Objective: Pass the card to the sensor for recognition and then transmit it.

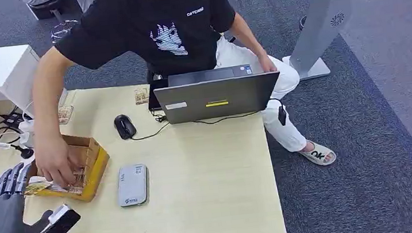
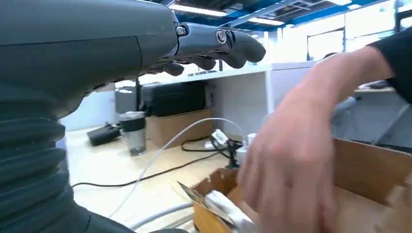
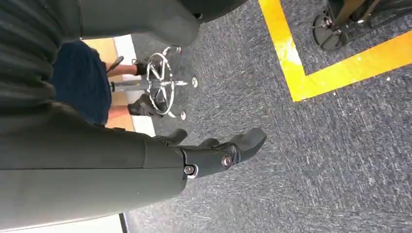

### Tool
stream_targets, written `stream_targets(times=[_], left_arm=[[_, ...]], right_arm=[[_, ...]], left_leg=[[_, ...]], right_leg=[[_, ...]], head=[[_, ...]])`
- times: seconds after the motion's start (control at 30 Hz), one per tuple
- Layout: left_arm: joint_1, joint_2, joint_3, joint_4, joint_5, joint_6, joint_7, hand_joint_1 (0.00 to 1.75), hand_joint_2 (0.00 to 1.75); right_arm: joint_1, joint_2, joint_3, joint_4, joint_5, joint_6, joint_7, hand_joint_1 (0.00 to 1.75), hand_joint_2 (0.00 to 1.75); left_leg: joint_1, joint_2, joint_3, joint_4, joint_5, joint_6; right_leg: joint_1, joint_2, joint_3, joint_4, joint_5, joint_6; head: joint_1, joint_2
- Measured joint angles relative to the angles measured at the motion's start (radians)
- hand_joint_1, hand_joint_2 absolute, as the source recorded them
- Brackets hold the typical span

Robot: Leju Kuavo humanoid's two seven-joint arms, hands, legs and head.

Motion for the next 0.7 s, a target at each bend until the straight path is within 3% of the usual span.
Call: stream_targets(times=[0.47,0.7], left_arm=[[-0.027,-0.047,0.066,0.023,-0.050,-0.006,0.015,0.00,1.75],[-0.086,-0.065,0.066,0.103,-0.074,-0.027,0.010,0.00,1.75]], right_arm=[[-0.001,0.003,-0.004,-0.001,0.021,0.002,0.010,0.00,1.75],[-0.004,0.005,-0.004,-0.001,0.039,0.010,0.010,0.00,1.75]], left_leg=[[0.000,0.000,0.000,0.000,0.000,0.000],[0.000,0.000,0.000,0.000,0.000,0.000]], right_leg=[[0.000,0.000,0.000,0.000,0.000,0.000],[0.000,0.000,0.000,0.000,0.000,-0.001]], head=[[0.000,0.000],[0.000,0.000]])
